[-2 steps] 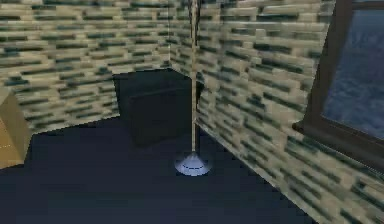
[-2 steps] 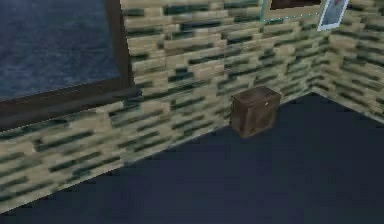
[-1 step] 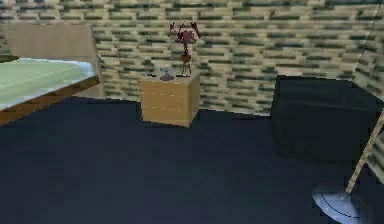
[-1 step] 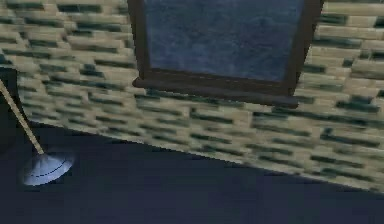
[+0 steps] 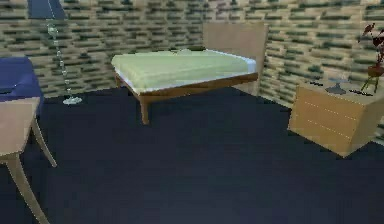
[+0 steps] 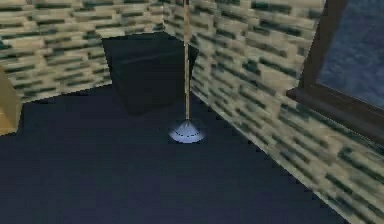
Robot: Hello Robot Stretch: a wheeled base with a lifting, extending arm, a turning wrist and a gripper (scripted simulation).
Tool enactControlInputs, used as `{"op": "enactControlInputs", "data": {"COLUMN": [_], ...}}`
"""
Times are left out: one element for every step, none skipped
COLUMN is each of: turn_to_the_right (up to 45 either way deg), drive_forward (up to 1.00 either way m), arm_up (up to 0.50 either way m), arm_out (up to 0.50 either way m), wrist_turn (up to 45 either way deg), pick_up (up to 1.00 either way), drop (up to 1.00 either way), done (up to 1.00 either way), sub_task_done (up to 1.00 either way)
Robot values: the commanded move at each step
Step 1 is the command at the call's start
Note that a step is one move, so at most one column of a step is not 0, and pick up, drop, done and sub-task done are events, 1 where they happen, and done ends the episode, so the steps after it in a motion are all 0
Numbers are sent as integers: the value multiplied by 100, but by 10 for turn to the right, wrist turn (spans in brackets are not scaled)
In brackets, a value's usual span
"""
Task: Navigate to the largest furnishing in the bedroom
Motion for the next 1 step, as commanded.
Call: {"op": "enactControlInputs", "data": {"turn_to_the_right": [-450], "drive_forward": [0], "arm_up": [0], "arm_out": [0], "wrist_turn": [0], "pick_up": [0], "drop": [0], "done": [0], "sub_task_done": [0]}}
